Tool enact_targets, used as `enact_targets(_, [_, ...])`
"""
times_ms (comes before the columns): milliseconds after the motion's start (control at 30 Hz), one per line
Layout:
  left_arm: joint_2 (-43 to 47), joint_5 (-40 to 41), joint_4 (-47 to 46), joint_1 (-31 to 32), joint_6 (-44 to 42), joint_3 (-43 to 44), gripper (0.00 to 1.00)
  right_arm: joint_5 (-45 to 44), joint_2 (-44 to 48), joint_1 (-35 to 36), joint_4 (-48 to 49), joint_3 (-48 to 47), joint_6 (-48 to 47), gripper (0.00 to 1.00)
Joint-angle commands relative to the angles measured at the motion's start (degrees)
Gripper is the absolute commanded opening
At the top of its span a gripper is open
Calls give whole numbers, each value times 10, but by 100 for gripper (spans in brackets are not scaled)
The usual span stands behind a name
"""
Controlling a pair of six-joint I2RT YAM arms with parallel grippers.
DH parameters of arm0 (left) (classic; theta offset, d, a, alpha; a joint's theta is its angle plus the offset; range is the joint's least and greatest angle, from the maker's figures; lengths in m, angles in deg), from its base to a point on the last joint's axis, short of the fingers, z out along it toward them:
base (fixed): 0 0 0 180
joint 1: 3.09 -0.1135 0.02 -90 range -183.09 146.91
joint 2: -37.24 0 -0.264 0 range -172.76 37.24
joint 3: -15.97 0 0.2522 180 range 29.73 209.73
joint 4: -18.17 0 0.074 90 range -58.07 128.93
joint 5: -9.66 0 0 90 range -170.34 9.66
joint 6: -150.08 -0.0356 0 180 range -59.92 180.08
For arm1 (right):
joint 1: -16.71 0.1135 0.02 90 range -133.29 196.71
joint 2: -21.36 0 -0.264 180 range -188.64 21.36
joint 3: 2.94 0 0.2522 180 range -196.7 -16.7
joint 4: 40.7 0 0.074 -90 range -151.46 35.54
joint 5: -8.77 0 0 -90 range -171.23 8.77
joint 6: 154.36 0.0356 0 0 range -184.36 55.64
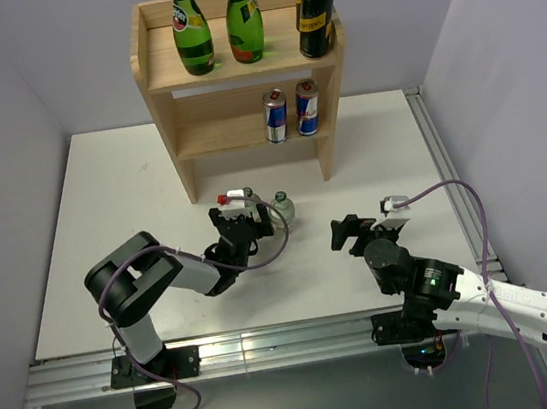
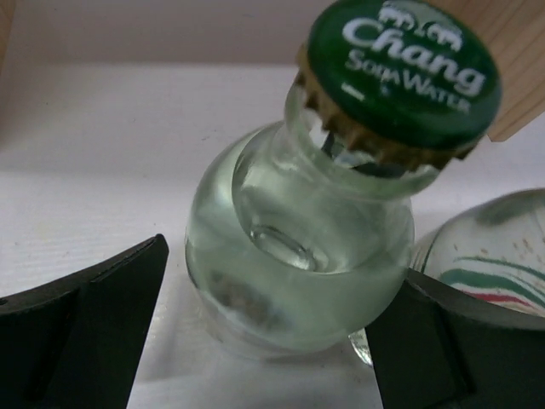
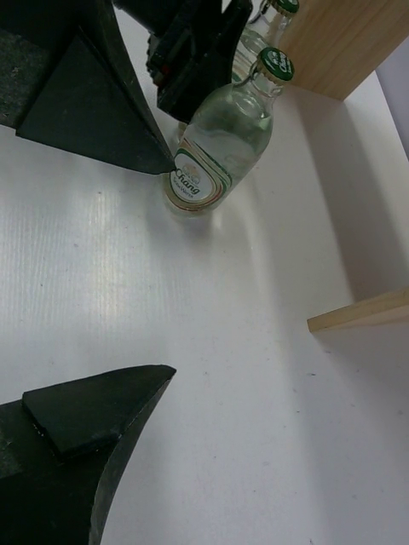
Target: Place and organize the beverage onto the shelf
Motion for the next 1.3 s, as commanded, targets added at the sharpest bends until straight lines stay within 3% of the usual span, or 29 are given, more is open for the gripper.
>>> enact_targets(0, [-15,-13,-37,-13,-10,27,95,-11,1,2,16,-2,3,100])
enact_targets(333, [-46,-9,-33,-35,-14,49,76,-11,4,1,16,0,2,100])
enact_targets(533, [-52,-10,-30,-45,-22,53,49,-11,6,1,17,0,2,100])
enact_targets(567, [-50,-8,-30,-45,-23,52,34,-11,7,2,16,1,2,100])
enact_targets(733, [-25,8,-14,-44,-24,44,3,-11,7,2,16,1,3,99])
enact_targets(1267, [71,39,45,-44,-40,31,0,-13,14,2,17,3,3,99])
